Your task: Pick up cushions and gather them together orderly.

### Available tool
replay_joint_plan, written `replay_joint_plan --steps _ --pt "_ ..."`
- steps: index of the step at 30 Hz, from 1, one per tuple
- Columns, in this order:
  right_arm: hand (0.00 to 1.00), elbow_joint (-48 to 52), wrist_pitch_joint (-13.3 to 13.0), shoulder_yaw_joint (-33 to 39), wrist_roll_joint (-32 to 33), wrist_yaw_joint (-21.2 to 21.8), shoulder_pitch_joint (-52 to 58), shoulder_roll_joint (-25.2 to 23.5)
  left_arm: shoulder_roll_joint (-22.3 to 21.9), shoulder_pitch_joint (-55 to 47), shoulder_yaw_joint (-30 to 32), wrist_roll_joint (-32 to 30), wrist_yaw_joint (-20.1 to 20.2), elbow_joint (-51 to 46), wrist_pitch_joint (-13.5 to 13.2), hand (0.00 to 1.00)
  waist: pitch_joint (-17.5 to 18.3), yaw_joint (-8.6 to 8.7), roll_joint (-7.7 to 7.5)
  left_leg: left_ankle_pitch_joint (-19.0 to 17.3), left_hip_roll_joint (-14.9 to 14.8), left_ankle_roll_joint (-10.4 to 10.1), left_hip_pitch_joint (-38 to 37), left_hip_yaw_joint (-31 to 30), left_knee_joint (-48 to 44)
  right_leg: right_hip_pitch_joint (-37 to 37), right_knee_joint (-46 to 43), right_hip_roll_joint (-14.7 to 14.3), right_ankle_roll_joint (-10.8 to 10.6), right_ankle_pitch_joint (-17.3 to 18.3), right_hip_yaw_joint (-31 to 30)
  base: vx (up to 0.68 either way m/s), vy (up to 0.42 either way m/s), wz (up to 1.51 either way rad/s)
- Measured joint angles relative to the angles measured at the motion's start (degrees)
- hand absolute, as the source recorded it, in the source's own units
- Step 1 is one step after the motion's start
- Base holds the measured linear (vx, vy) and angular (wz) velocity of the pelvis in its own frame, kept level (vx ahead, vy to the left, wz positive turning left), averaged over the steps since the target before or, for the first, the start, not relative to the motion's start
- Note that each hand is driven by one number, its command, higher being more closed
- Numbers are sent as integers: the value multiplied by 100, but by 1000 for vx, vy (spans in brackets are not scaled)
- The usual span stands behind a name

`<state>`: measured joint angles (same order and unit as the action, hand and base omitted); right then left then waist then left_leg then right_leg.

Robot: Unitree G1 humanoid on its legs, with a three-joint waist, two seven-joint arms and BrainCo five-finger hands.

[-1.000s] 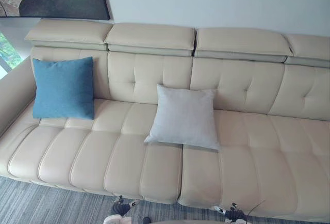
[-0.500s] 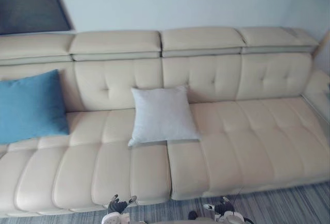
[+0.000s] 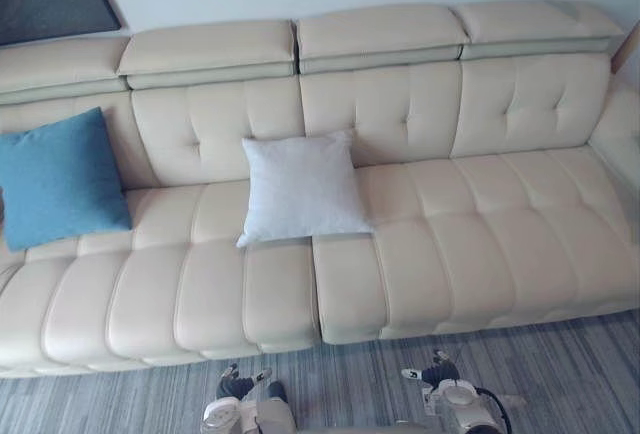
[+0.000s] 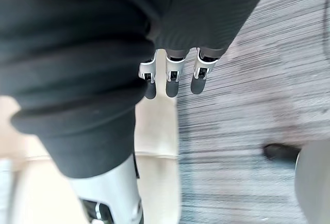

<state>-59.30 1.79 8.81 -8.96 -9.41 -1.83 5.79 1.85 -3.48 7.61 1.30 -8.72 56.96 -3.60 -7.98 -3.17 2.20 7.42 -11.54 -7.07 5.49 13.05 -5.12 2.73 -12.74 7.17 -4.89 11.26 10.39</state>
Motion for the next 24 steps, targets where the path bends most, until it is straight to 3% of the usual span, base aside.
replay_joint_plan --steps 1,3,4,5,6,7,8,9,12,17,19,20,21,22,23,24 --pt "0 -28 1 16 4 -14 12 -1 16 18 -24 1 3 -10 -2 0 -25 10 -81 -17 69 -16 55 -247 -53 -110 -75 84 92 25 80 -268 21 0" --pt "0 -5 -1 252 5 -52 33 -12 -2 30 132 2 4 -30 -2 0 -55 10 -162 -1084 325 98 137 -505 -1367 -323 -152 294 115 -113 -105 -284 112 -24" --pt "0 11 -1 255 5 -60 45 -13 -27 25 200 1 3 -31 0 0 -54 10 -164 -1300 355 105 121 -501 -1619 -366 -147 304 108 -147 -190 -222 160 -54" --pt "0 62 1 263 5 -64 107 -57 -90 -10 377 1 -2 -37 0 0 -52 12 -156 -1829 394 90 -8 -508 -2092 -476 -146 297 78 -227 -389 -120 129 -51" --pt "0 104 3 267 6 -62 140 -89 -112 -25 445 3 -1 -42 0 0 -52 10 -147 -1980 396 93 -81 -516 -2148 -509 -146 266 51 -258 -465 -180 219 -73" --pt "0 244 -1 279 5 -58 250 -167 -173 -65 560 11 0 -50 5 0 -39 16 -61 -2454 384 203 -260 -599 -1938 -603 -152 133 -10 -278 -625 -160 219 -77" --pt "0 233 15 317 4 -53 284 -291 -204 -59 689 48 10 -88 7 0 -59 2 -92 -2580 428 191 -273 -450 -1872 -682 -139 124 -34 -358 -815 -144 233 -98" --pt "0 263 34 409 10 -19 327 -506 -134 -124 721 50 6 -138 7 0 36 19 -237 -2585 520 195 -312 -282 -1675 -733 -93 181 -67 -487 -943 -79 178 -83" --pt "0 338 42 423 8 -13 392 -565 -105 -159 722 38 7 -130 14 0 75 62 -310 -2583 664 200 -385 -80 -1460 -739 39 69 43 -622 -985 9 102 -61" --pt "0 443 40 448 12 -14 441 -503 -322 -110 937 -14 11 -8 16 0 144 98 -94 -2470 602 336 -549 423 -1318 -856 298 -175 -45 -881 -1547 99 52 -69" --pt "0 438 31 378 25 -9 293 -512 -335 -69 942 -56 21 64 27 0 206 83 -23 -2423 408 373 -583 852 -1302 -1296 226 -445 176 -1122 -1462 163 29 -144" --pt "0 443 23 367 30 -4 247 -555 -329 -52 942 -80 22 96 32 0 219 80 -21 -2358 355 368 -549 983 -1295 -1408 198 -482 290 -1216 -1237 112 -38 -153" --pt "0 430 -17 273 34 20 166 -576 -316 -52 923 -123 35 110 65 0 211 75 19 -2290 167 387 -569 1376 -1250 -1651 186 -494 682 -1343 -222 127 -58 -138" --pt "0 435 -23 268 36 31 150 -577 -303 -52 911 -128 47 110 68 0 211 80 12 -2284 169 376 -597 1467 -1220 -1690 133 -421 837 -1245 274 144 -107 -150" --pt "0 422 -28 290 36 40 118 -532 -277 -7 854 -128 77 121 104 0 179 127 -19 -2282 239 370 -797 1762 -1075 -1662 -45 -169 1087 -791 1658 98 -90 -84" --pt "0 415 -30 319 36 41 144 -487 -283 18 823 -128 109 137 128 0 163 128 25 -2270 235 349 -880 1843 -1033 -1627 -131 -102 1085 -730 1934 166 -109 -96"
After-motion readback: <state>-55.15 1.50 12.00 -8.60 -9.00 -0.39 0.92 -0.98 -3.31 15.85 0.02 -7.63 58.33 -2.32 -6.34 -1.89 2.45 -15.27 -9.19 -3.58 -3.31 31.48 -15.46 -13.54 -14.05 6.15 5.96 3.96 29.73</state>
